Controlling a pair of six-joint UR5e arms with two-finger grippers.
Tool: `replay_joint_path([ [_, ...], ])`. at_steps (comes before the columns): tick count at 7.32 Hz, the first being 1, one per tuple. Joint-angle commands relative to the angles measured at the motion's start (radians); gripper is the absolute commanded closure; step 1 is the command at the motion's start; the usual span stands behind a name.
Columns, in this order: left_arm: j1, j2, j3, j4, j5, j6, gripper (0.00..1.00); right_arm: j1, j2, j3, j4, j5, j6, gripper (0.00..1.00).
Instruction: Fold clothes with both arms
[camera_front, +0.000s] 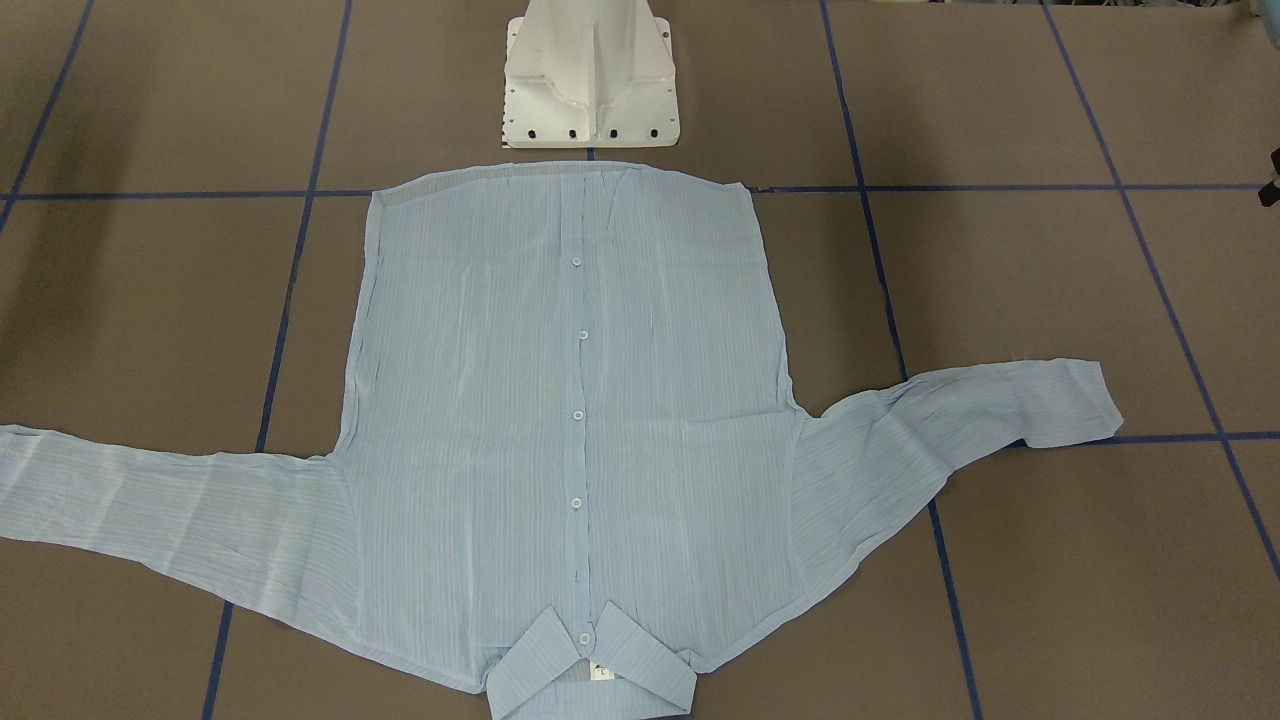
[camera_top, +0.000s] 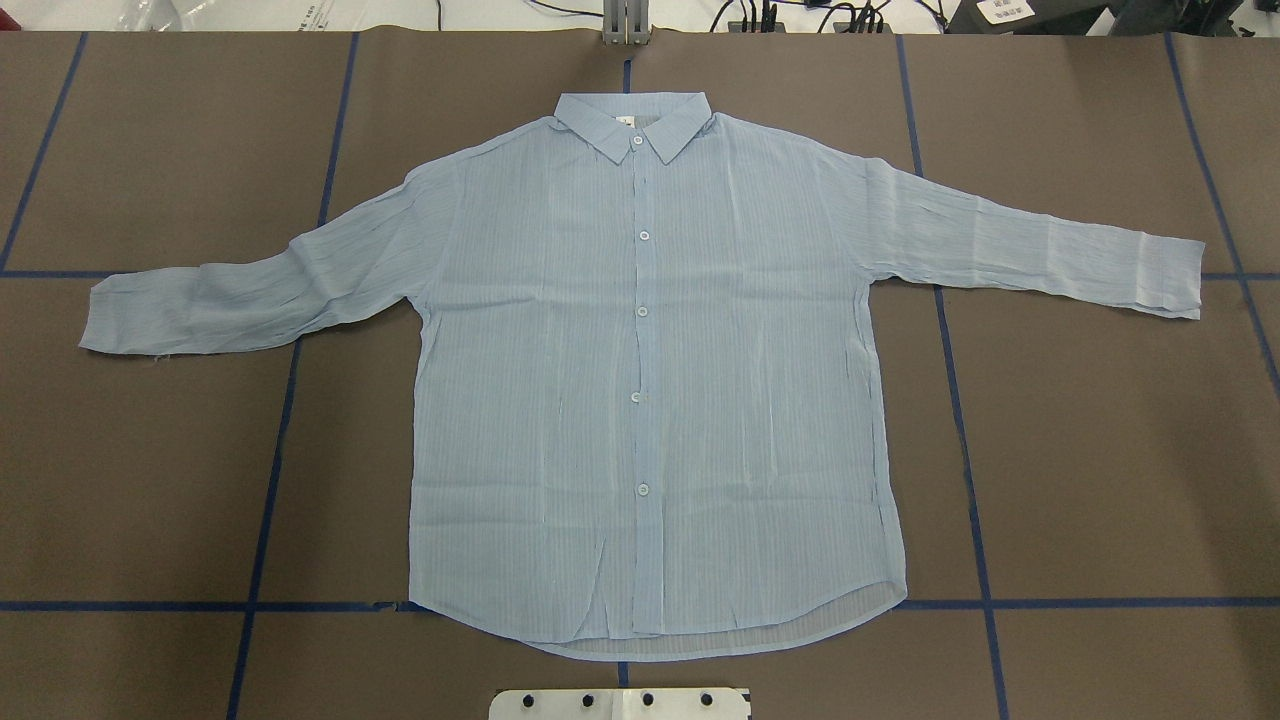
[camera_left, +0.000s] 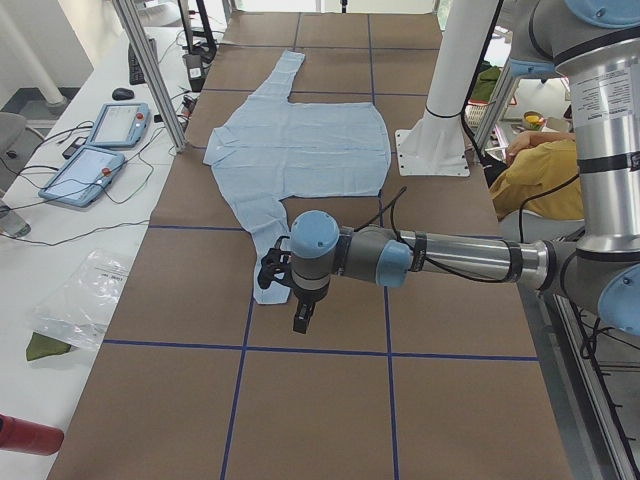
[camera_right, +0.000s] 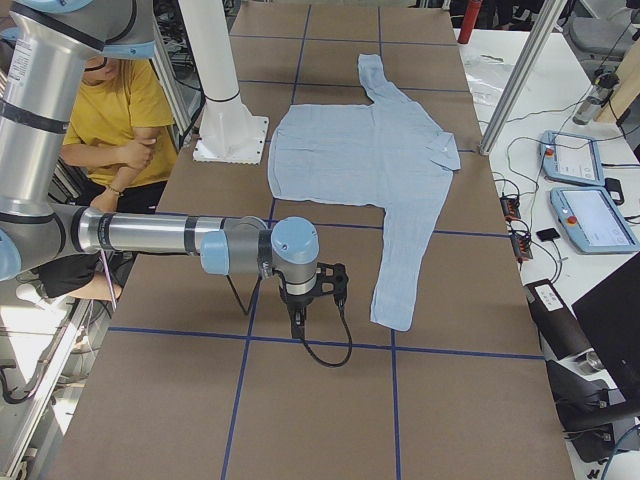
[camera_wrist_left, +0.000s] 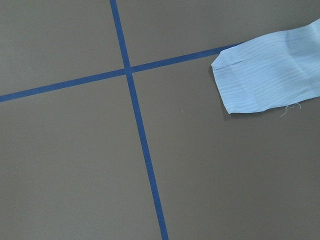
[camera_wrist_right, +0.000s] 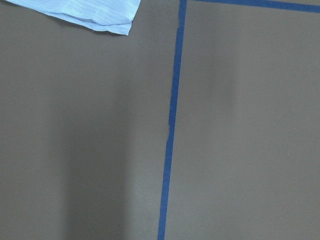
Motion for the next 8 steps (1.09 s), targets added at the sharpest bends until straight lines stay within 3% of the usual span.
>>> replay_joint_path([
  [1,0.0,-0.001,-0.008,-0.028,-0.002,0.0,0.0,0.0,0.002,0.002,0.0,0.001,0.002,0.0],
  [3,-0.002,0.001,-0.008,-0.077,-0.002,0.002,0.0,0.0,0.018,0.003,0.0,0.001,0.0,0.0],
  [5,-0.002,0.007,0.001,-0.238,0.007,-0.008,0.0,0.0,0.07,0.018,0.002,0.005,0.011,0.0],
  [7,0.0,-0.072,0.013,-0.406,0.009,-0.024,0.0,0.002,0.164,0.034,0.052,-0.001,0.013,0.0],
  [8,-0.002,-0.203,0.1,-0.51,0.029,-0.028,0.0,0.008,0.195,0.002,0.136,-0.011,0.014,0.0],
])
